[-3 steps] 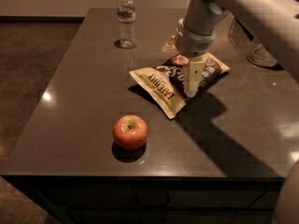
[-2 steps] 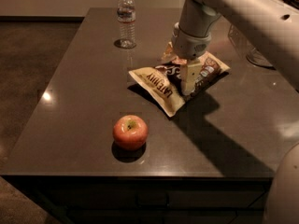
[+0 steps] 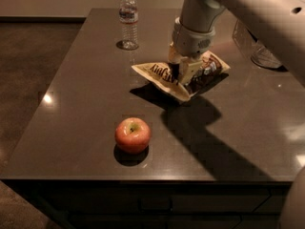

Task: Move brown chip bag near apple

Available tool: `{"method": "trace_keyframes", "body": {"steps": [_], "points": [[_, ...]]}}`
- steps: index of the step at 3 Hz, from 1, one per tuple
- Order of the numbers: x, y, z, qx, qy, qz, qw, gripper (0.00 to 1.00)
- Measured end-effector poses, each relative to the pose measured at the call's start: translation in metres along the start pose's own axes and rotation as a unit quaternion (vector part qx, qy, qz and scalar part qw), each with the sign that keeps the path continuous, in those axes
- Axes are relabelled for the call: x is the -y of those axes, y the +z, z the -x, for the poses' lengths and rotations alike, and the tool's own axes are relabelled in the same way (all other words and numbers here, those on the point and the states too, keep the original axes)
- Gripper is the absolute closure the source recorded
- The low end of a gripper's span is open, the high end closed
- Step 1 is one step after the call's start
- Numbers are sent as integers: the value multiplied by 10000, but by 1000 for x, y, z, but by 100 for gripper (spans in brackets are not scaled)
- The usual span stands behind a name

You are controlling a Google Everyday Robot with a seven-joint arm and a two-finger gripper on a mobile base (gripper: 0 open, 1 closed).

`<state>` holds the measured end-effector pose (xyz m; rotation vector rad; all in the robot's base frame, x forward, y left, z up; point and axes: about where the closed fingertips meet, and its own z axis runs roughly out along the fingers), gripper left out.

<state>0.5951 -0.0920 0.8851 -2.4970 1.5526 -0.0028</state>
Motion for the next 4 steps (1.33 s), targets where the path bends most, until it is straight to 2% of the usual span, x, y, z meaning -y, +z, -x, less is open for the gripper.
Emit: {"method": "trace_keyframes", "body": {"steps": [1,2,3,4], "points": [[-11,-18,17,44,-223,-63,9997,93],[-24,-33,35,84,-412,-123,9990,100],[-40,-35,45,81,-431,-67,9990,100],[-53,-32,50,63,-325,11,9995,82]]}}
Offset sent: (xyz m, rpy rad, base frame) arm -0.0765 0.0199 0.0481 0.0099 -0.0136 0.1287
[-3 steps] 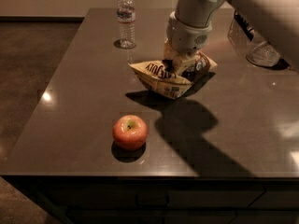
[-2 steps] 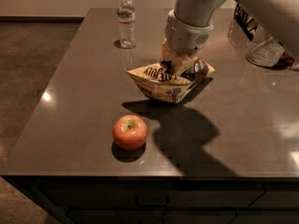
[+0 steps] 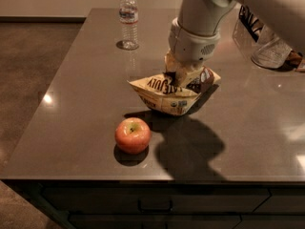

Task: Move brown chip bag near apple

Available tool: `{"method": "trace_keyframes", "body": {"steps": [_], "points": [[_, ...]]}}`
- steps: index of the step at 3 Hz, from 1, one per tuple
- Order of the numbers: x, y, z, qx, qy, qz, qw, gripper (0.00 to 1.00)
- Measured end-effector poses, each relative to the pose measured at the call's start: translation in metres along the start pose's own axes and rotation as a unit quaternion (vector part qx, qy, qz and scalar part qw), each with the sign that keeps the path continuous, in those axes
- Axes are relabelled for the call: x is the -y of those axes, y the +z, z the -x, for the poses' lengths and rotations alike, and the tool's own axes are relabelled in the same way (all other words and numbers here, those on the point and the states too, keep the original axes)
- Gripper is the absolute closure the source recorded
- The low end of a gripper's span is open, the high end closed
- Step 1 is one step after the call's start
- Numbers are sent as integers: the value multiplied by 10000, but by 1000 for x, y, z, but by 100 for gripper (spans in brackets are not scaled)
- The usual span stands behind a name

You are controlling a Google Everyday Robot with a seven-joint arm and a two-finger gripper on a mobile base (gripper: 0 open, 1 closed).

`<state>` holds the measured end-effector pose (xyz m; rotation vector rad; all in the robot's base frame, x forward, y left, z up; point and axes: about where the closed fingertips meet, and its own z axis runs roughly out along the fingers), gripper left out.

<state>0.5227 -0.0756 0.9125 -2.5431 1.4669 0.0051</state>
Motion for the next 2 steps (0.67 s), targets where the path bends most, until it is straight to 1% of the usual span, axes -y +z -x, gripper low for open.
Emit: {"method": "trace_keyframes", "body": {"steps": [1,2], "points": [[-10,2,4,6,148,45,9999,59],[-7,2,5,5,143,-11,9999,35]]}}
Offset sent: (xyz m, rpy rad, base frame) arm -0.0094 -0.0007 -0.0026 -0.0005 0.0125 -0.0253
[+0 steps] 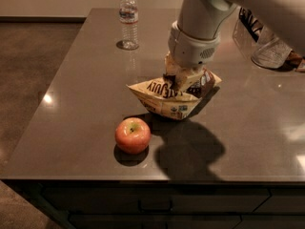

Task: Move brown chip bag near apple

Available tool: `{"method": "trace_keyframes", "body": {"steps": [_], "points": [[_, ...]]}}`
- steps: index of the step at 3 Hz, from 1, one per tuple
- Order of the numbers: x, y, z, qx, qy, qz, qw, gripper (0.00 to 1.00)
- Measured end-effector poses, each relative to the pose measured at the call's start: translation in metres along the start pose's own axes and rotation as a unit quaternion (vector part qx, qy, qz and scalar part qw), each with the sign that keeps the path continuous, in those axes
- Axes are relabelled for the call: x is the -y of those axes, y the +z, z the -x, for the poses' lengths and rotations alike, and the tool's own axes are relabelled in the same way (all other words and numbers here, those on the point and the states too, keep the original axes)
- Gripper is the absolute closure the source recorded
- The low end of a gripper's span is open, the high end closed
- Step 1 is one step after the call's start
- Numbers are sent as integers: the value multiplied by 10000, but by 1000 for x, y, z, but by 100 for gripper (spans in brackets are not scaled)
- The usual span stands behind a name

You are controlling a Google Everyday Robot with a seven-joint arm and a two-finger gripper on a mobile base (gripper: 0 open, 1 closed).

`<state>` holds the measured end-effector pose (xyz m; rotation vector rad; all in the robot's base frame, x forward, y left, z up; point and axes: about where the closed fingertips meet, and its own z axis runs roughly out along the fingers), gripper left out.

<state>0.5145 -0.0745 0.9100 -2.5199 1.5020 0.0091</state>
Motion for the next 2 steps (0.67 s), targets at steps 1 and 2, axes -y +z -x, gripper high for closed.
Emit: {"method": "trace_keyframes", "body": {"steps": [1,2], "points": [[2,0,1,0,-5,-46,10000,13],[4,0,1,-1,-10,-86,10000,0]]}}
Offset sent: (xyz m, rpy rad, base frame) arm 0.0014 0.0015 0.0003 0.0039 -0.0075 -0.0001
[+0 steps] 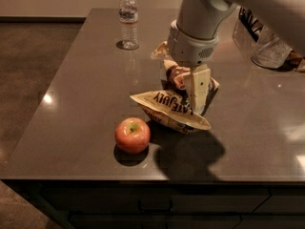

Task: Move brown chip bag near apple

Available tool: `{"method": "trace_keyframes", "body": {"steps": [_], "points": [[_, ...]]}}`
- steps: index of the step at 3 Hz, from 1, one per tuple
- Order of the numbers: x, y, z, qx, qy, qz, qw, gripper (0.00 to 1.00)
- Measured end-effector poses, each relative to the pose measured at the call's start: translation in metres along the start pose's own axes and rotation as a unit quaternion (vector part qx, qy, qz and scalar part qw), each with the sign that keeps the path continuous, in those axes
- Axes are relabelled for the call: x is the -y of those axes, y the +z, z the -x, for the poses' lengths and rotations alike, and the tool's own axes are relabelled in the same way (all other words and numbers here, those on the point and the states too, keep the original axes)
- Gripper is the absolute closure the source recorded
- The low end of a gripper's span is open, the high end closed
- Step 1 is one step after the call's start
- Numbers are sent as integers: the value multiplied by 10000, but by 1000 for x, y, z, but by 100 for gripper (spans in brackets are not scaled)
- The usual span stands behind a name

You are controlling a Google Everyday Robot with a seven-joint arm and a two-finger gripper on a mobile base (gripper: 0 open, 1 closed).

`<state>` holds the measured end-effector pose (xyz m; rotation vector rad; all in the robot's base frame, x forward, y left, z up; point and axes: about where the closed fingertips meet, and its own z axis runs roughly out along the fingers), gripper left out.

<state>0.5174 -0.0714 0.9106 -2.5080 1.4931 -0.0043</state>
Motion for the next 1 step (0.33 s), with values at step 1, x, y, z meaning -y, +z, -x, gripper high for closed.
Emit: {"method": "trace_keyframes", "body": {"steps": [1], "points": [[0,0,0,0,0,-1,10000,0]]}}
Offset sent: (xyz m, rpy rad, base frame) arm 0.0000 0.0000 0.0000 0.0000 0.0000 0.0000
